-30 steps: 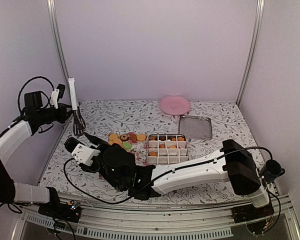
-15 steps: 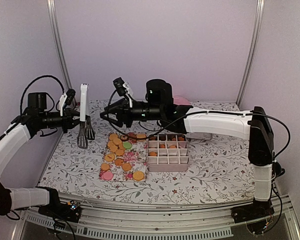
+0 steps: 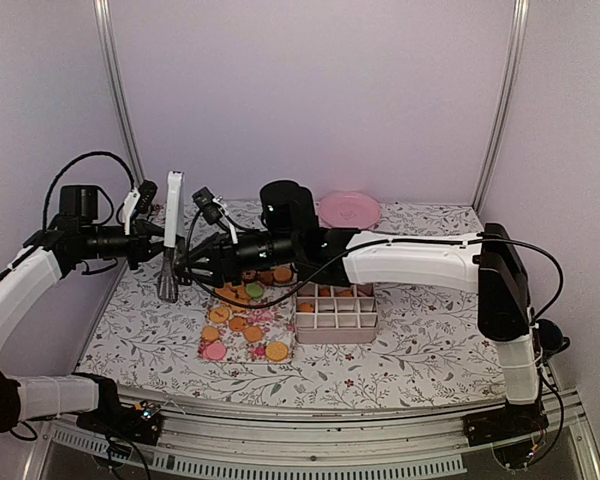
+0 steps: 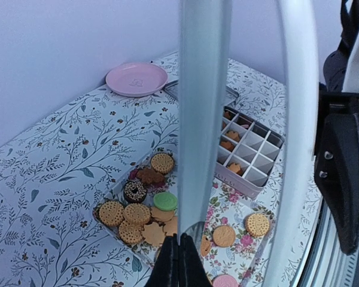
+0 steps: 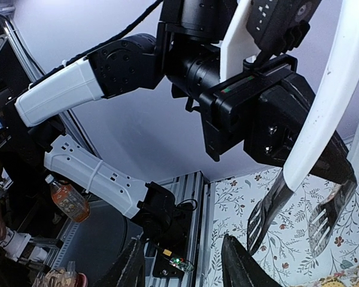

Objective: Pack the cookies
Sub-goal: Pass from the left arm to the right

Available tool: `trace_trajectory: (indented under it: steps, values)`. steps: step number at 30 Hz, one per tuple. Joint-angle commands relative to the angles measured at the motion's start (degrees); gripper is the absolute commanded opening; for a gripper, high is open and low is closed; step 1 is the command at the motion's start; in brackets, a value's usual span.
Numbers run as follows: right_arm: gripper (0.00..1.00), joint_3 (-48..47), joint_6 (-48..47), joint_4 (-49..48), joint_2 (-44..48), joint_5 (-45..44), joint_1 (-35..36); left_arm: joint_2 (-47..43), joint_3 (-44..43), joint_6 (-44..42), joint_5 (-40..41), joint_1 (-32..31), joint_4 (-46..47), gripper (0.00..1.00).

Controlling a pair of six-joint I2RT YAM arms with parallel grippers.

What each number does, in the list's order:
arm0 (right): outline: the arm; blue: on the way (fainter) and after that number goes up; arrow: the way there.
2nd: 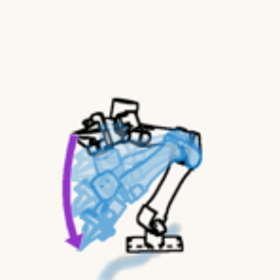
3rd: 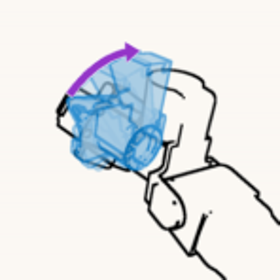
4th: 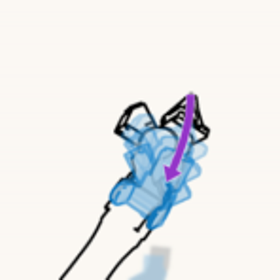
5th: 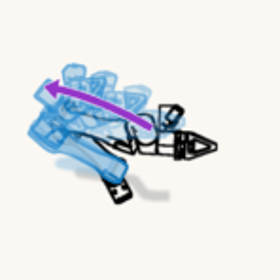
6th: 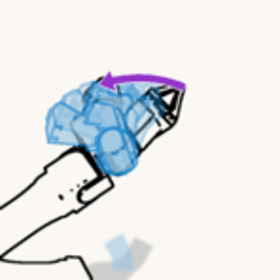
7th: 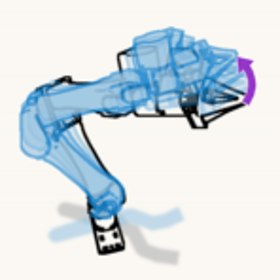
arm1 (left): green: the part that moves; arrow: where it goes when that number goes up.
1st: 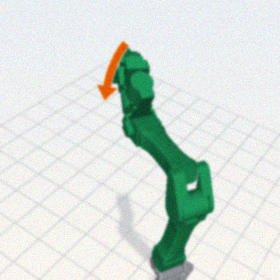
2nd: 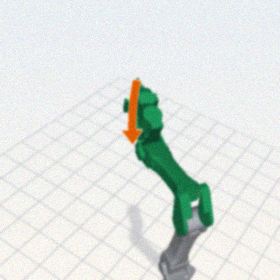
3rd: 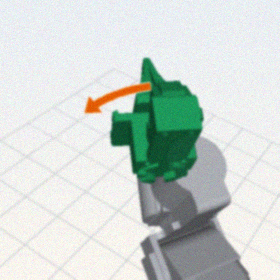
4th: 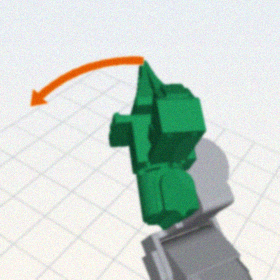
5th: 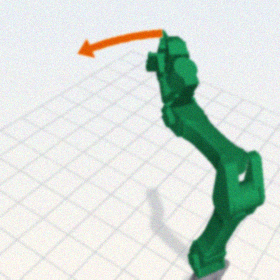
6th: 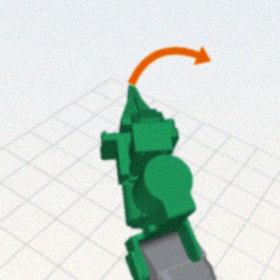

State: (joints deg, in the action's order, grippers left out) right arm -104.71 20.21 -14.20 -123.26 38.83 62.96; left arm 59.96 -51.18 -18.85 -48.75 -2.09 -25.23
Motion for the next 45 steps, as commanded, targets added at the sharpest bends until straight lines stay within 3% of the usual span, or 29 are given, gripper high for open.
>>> trace_trajectory:
  steps: [1, 24, 32, 38, 43, 45]
  values:
    - [0.45, -3.8, 1.7, -0.3, -3.2, -4.9, 0.3, -0.5, -1.1, 1.2, 1.2, -1.5, 0.5, 0.0]
    - [0.37, -13.8, 4.7, -0.7, -10.7, -7.5, 0.3, -0.7, -1.3, 3.0, -0.2, -2.5, -0.2, 0.0]
    - [0.2, -15.5, 7.5, -3.7, -13.4, -4.4, 0.4, -0.8, -0.9, 2.8, 0.5, -3.1, -0.2, 0.0]
    - [0.0, -15.4, 8.7, -3.9, -13.1, -3.3, 0.4, -0.9, -0.8, 2.3, 0.8, -3.1, -0.3, 0.0]
    - [0.0, -13.7, 9.0, -4.3, -11.9, -2.5, 0.5, -0.9, -0.5, 1.4, 2.0, -3.1, -0.4, 0.0]
    - [0.07, -11.8, 8.8, -4.4, -8.1, -3.7, 0.5, -0.9, -0.5, 1.1, 2.7, -3.0, -0.5, 0.0]
